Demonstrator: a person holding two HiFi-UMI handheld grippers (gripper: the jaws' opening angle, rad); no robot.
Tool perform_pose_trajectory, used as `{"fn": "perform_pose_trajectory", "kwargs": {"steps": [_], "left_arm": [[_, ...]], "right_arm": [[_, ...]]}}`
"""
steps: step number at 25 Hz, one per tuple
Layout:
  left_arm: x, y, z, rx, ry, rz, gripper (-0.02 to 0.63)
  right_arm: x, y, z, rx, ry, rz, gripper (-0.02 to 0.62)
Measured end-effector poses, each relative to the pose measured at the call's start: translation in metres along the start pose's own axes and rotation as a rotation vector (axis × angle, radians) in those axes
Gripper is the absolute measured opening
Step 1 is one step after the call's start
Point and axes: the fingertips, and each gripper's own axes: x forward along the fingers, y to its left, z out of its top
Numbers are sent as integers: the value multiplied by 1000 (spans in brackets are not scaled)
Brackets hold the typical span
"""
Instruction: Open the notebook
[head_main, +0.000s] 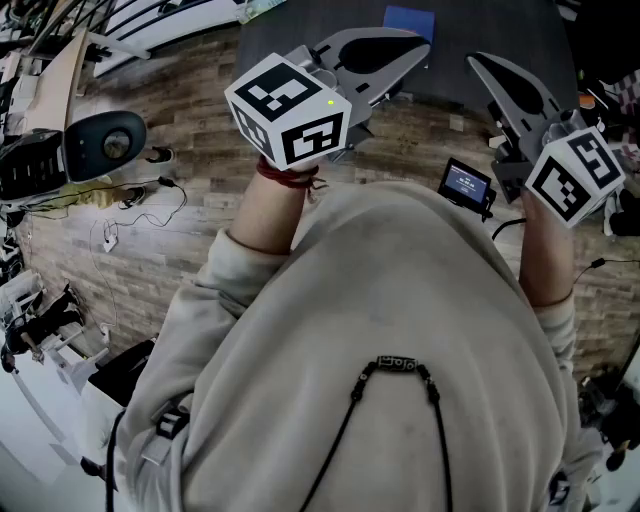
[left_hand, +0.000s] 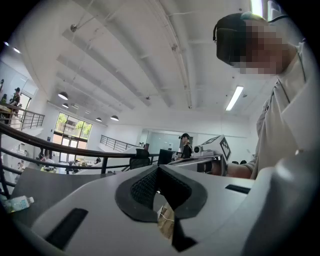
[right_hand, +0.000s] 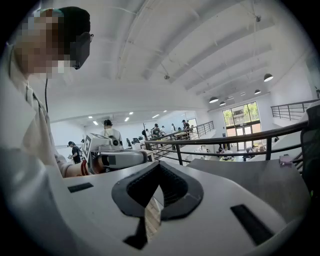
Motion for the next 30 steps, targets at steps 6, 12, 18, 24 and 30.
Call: {"fn": "perform_pose_trajectory", "kwargs": {"steps": [6, 12, 18, 24, 30], "left_arm": [[12, -7, 6, 32, -5, -2, 6], [24, -10, -6, 15, 23, 11, 6], [50, -3, -29, -112, 27, 27, 6], [60, -7, -36, -140, 71, 2, 6], [74, -31, -64, -159, 115, -25, 6]], "right_arm": [[-2, -9, -2, -3, 2, 10, 15], [-14, -24, -4, 79, -20, 25, 16], [-34, -53, -20, 143, -17, 30, 16], [-36, -60, -22, 224, -58, 69, 16], [-59, -64, -41, 187, -79, 77, 15]]}}
